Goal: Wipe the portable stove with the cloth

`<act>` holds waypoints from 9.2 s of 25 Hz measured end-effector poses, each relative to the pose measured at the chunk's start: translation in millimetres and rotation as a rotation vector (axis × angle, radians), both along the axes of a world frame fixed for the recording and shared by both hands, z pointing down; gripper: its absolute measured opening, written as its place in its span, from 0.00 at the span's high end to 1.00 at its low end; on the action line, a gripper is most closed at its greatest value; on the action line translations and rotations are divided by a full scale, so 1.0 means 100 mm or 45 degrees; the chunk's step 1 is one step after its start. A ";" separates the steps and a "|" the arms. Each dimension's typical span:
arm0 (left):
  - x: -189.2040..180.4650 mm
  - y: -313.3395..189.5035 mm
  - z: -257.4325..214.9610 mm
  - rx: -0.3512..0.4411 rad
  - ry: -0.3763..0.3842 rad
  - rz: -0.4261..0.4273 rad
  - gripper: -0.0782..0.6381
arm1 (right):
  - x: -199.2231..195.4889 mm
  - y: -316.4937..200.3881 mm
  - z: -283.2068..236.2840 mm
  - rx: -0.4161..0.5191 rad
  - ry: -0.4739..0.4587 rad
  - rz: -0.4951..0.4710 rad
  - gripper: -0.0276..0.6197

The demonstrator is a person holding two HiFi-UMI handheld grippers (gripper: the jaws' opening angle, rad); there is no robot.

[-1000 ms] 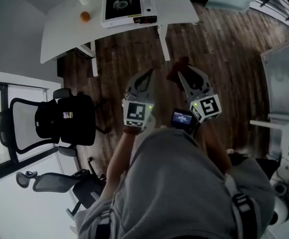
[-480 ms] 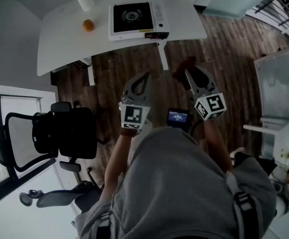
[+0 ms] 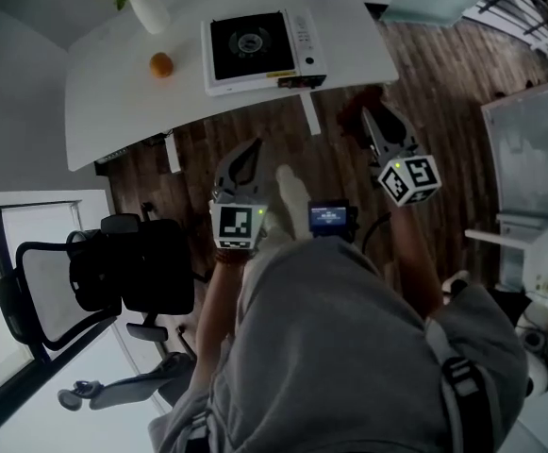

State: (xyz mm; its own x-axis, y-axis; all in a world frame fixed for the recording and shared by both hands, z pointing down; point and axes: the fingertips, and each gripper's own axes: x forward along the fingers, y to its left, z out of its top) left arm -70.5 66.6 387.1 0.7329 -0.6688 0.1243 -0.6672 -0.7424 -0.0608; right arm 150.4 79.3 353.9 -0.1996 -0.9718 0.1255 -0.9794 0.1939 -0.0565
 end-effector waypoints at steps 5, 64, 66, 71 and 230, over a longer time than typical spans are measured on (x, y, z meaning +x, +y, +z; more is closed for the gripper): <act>0.03 -0.46 0.11 -0.027 -0.056 -0.015 0.85 | 0.09 -0.63 0.07 0.017 0.026 -0.080 0.79; -0.02 -2.61 1.45 -0.235 -0.306 -0.210 0.61 | 0.37 -3.78 1.69 -0.207 0.271 -0.573 0.79; -0.03 -2.61 1.45 -0.235 -0.307 -0.219 0.61 | 0.32 -3.71 1.69 -0.194 0.295 -0.605 0.79; -0.03 -2.63 1.46 -0.260 -0.298 -0.238 0.61 | 0.28 -3.59 1.69 -0.184 0.311 -0.640 0.79; 0.13 -2.53 1.51 -0.171 -0.431 -0.138 0.59 | -1.14 -4.32 1.89 -0.836 0.755 -1.194 0.78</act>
State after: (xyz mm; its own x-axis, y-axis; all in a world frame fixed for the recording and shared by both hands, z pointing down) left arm -57.0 -186.6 537.7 0.5614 -0.7012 0.4395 -0.7009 -0.6853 -0.1979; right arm 36.2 -352.4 542.8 -0.5185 -0.2141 0.8279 -0.3930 0.9195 -0.0083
